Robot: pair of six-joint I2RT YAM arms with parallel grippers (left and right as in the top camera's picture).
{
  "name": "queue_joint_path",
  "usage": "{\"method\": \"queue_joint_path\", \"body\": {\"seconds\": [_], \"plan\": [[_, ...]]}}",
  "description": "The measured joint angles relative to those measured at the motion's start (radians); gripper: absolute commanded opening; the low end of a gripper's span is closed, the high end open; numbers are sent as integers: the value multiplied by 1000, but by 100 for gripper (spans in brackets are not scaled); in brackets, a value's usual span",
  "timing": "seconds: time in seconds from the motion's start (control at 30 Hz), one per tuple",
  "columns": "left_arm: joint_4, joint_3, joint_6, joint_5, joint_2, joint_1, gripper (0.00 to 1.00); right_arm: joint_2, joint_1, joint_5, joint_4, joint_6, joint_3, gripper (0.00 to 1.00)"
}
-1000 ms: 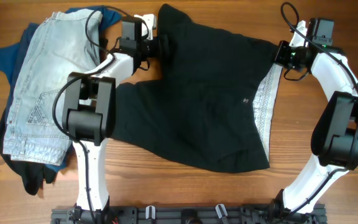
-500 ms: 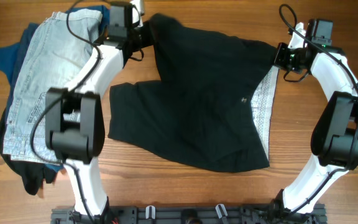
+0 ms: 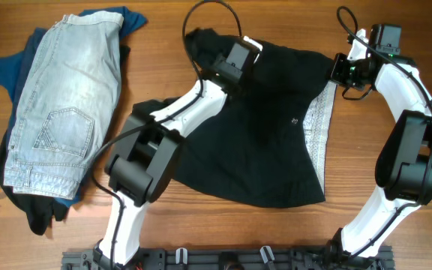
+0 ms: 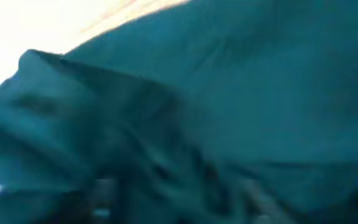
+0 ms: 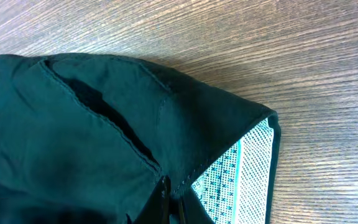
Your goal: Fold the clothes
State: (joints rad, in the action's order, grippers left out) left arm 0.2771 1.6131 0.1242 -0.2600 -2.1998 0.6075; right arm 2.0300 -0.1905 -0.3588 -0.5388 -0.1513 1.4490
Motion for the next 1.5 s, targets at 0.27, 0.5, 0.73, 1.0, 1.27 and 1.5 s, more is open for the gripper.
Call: {"method": "queue_joint_path", "body": {"seconds": [0.27,0.5,0.73,1.0,1.27,1.5], "plan": [[108,44,-41,-132,32,-22,100,0,0,0,0,0,0,4],[275,83,-277,71,172,-255,100,0,0,0,-1,0,0,4],[432,82,-417,375,159,-456,80,0,0,0,-1,0,0,4],[383,82,-431,542,26,-443,79,0,0,0,-16,0,0,5],[193,82,-437,546,-79,-441,86,0,0,0,-23,0,0,4],[-26,90,-441,596,-139,-399,83,0,0,0,-23,0,0,4]]}}
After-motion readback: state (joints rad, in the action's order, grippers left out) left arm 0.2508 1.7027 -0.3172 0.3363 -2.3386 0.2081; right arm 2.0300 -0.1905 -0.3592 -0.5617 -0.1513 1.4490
